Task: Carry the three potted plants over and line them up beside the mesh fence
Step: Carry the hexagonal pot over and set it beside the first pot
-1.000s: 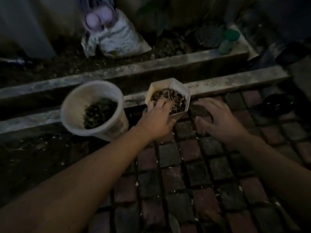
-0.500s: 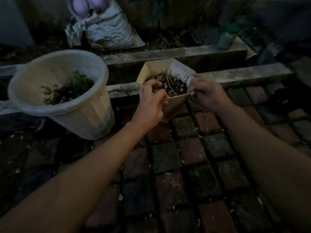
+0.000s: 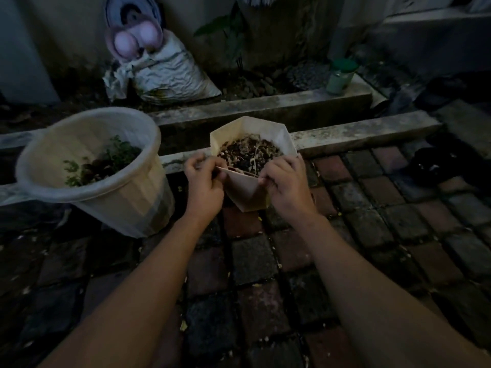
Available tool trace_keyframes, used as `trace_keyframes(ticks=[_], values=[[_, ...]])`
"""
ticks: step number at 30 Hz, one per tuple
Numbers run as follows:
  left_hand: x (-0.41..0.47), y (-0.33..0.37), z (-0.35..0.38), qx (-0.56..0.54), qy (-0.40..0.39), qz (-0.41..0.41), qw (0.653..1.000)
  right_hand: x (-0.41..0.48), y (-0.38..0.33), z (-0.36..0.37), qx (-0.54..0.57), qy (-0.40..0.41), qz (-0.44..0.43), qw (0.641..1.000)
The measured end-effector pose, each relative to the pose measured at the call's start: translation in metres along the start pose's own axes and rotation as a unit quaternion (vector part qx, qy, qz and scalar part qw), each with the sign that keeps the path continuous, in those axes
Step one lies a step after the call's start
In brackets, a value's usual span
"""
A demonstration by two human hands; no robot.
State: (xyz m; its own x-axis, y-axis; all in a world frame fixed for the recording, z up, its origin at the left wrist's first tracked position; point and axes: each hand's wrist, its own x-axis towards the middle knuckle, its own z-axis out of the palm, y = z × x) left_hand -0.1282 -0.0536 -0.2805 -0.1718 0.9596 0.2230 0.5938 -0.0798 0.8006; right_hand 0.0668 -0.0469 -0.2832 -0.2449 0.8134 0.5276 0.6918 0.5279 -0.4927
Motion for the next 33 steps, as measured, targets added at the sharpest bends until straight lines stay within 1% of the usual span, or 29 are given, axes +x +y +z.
trace_keyframes(ticks=[3, 7, 10, 14, 18, 20, 21, 23, 25, 27, 29, 31, 33], values=[[-0.005, -0.006, 0.002, -0.055, 0.010, -0.003, 0.998, -0.007, -0.018, 0.009, -0.019, 0.000, 0.035, 0.999], [-0.032, -0.026, 0.021, -0.114, -0.006, 0.040, 0.993, -0.016, -0.042, 0.020, -0.038, 0.033, 0.075, 0.996], [-0.048, -0.031, 0.036, -0.151, -0.021, 0.059, 0.987, -0.023, -0.050, 0.027, -0.044, 0.085, 0.094, 0.991], [-0.048, -0.027, 0.047, -0.153, 0.001, 0.091, 0.984, -0.036, -0.061, 0.037, -0.052, 0.154, 0.097, 0.982], [-0.040, -0.028, 0.050, -0.179, -0.013, 0.084, 0.980, -0.040, -0.068, 0.035, 0.003, 0.233, 0.078, 0.969], [-0.036, -0.034, 0.052, -0.185, -0.023, 0.095, 0.978, -0.041, -0.058, 0.026, 0.072, 0.273, 0.081, 0.956], [-0.034, -0.037, 0.052, -0.185, -0.026, 0.097, 0.978, -0.043, -0.050, 0.020, 0.116, 0.277, 0.097, 0.949], [-0.034, -0.040, 0.057, -0.186, -0.028, 0.085, 0.978, -0.049, -0.028, 0.011, 0.159, 0.237, 0.135, 0.949], [-0.036, -0.043, 0.063, -0.179, -0.017, 0.071, 0.981, -0.056, -0.010, 0.008, 0.159, 0.154, 0.147, 0.964], [-0.037, -0.047, 0.069, -0.175, 0.002, 0.078, 0.982, -0.059, 0.001, 0.010, 0.178, 0.089, 0.156, 0.967], [-0.035, -0.052, 0.073, -0.179, 0.005, 0.075, 0.981, -0.061, 0.008, 0.015, 0.242, 0.053, 0.190, 0.950], [-0.035, -0.057, 0.076, -0.190, -0.014, 0.038, 0.981, -0.066, 0.015, 0.019, 0.306, 0.027, 0.231, 0.923], [-0.036, -0.060, 0.080, -0.189, -0.047, -0.002, 0.981, -0.071, 0.024, 0.025, 0.322, -0.006, 0.250, 0.913]])
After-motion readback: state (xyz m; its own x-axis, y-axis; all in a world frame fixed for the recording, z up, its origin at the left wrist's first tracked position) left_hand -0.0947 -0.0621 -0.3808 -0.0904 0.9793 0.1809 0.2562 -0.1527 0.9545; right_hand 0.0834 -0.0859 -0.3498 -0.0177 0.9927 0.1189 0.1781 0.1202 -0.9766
